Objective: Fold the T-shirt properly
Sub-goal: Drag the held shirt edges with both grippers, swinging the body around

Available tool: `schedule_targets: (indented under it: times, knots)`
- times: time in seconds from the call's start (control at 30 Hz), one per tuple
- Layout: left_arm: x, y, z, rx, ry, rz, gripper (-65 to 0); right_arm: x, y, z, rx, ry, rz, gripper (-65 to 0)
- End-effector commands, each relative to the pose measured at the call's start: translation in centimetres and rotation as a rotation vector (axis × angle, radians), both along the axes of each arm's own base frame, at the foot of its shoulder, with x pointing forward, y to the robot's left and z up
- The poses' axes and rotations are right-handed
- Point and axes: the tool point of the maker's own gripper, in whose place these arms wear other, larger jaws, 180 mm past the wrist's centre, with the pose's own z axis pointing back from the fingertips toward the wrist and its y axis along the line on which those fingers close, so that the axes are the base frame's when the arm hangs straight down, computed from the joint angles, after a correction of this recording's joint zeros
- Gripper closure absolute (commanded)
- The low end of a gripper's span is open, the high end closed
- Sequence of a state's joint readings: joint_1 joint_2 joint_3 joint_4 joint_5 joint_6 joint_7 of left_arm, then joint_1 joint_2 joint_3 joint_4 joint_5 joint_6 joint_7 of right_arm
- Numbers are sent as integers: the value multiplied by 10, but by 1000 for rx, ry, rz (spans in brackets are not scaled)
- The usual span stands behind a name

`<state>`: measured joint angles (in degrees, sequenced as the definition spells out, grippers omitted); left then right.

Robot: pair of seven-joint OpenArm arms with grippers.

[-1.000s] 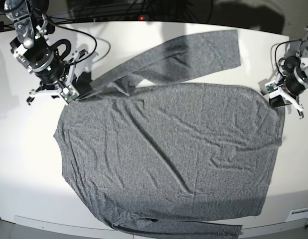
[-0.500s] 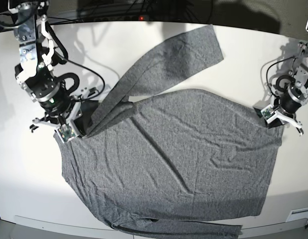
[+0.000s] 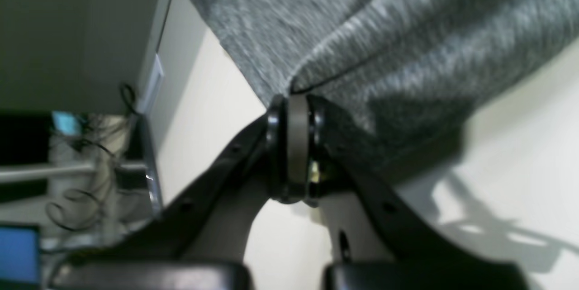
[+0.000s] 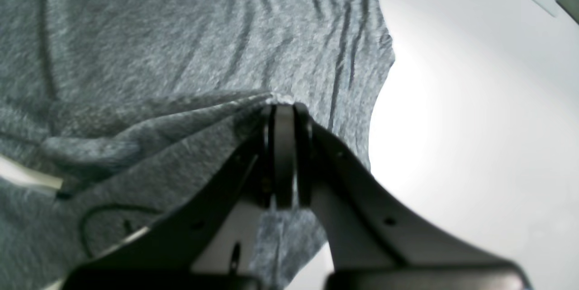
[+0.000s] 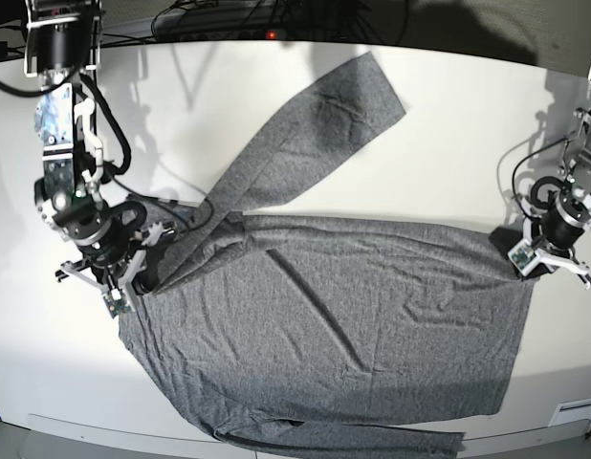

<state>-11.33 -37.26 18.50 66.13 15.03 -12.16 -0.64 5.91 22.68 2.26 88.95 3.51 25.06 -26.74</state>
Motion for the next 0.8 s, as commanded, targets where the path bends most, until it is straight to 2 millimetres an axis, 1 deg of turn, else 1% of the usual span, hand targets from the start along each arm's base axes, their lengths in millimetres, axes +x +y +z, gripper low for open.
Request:
schedule_targets:
  times: [0.0,0.07,0.13,0.27,0.33,0.4,0.57,0.77]
  knots:
    - [13,6,20,-19,-53,27,0,15,-6,20,2,-70,-6,0]
    - [16,1,20,-67,-65,56,0,23,-12,17,12,-68,-22,0]
    - [19,-4,21,-79,-93,75,0,31,-15,15,24,-61,-36,0]
    - [24,-13,24,-103,-125,93,0,44,-14,15,43,-59,-47,0]
    - [26,-14,26,-105,-132,97,0,48,-14,18,47,-65,-50,0]
    - [28,-11,27,-98,-128,109,0,50,-15,20,41,-71,-50,0]
    - [31,14,31,-58,-179,218,0,50,-20,20,-16,-68,-55,0]
    - [24,27,13,-84,-132,270,0,49,-21,19,-16,-69,-62,0]
